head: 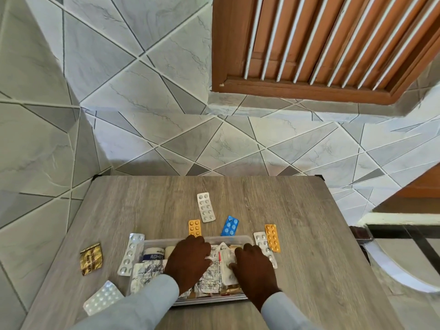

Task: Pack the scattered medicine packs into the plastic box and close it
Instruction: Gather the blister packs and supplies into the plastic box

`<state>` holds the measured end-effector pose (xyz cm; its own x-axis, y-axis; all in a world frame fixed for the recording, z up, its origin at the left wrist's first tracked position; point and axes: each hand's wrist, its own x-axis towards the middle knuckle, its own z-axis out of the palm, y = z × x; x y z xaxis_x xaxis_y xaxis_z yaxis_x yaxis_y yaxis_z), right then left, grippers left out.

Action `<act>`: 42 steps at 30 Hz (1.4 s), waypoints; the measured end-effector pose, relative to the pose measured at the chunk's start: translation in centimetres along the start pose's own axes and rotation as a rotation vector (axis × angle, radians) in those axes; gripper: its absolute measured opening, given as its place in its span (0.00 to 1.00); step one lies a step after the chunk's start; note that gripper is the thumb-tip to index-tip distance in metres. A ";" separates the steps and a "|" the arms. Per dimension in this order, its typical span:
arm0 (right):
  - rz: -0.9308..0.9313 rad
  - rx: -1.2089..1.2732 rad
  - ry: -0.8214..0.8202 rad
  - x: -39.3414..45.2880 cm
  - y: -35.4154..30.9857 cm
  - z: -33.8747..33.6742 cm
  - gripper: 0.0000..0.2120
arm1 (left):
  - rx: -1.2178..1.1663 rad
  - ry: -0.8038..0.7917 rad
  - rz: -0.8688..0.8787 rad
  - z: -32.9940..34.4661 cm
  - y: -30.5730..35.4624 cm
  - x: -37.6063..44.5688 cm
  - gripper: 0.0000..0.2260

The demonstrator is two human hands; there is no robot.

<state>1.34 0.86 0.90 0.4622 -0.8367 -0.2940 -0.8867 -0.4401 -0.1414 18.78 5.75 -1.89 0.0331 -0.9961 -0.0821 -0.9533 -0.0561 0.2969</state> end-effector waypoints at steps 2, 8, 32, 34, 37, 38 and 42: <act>0.009 0.070 0.040 0.2 0.4 -0.4 0.16 | -0.030 0.084 0.024 -0.2 -0.1 0.3 0.11; 0.352 0.489 0.186 2.9 6.4 -2.1 0.16 | -0.405 0.192 -0.271 -2.6 -1.7 4.8 0.06; 0.696 0.738 -0.003 7.8 9.1 2.8 0.21 | -0.481 -0.060 -0.964 1.7 -1.4 16.6 0.24; 0.689 0.728 0.000 7.7 9.0 2.9 0.21 | -0.466 -0.078 -0.945 1.9 -1.3 16.7 0.21; 0.667 0.685 -0.004 7.5 8.8 2.9 0.21 | -0.390 -0.118 -0.915 2.0 -1.1 16.7 0.17; 0.657 0.670 -0.006 7.4 8.7 2.9 0.20 | -0.351 -0.136 -0.903 1.9 -1.1 16.6 0.17; 0.624 0.649 -0.058 6.9 8.8 2.9 0.22 | -0.290 -0.145 -0.865 1.9 -1.0 16.2 0.18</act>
<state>-3.31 -7.88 -5.16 -0.0908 -0.8364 -0.5405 -0.8159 0.3736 -0.4412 19.74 -10.16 -5.32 0.6420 -0.5821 -0.4989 -0.5011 -0.8111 0.3017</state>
